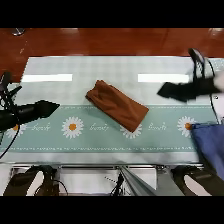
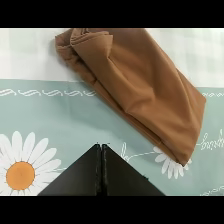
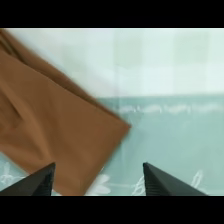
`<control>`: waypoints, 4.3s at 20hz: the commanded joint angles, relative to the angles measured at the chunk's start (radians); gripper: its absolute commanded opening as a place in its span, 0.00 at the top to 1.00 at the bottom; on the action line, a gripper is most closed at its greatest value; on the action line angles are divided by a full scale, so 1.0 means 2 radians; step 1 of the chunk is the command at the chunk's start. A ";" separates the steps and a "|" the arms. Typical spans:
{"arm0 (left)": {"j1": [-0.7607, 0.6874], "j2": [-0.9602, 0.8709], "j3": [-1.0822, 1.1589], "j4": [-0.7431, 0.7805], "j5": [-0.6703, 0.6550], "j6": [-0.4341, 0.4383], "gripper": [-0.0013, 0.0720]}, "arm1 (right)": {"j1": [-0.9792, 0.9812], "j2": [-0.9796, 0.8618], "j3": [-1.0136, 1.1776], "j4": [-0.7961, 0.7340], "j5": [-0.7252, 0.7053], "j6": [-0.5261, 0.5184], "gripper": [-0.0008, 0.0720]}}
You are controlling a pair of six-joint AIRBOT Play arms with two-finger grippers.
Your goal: Fold the shirts.
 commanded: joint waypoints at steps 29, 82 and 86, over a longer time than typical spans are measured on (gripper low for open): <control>0.000 -0.014 -0.041 -0.015 0.024 -0.010 0.95 | -0.031 -0.252 0.483 0.098 0.116 -0.120 0.96; -0.248 -0.315 0.282 0.251 0.035 -0.134 0.95 | 0.079 -0.136 0.102 -0.271 0.005 0.052 0.96; -0.248 -0.316 0.282 0.251 0.039 -0.134 0.95 | 0.079 -0.117 0.102 -0.272 -0.005 0.051 0.96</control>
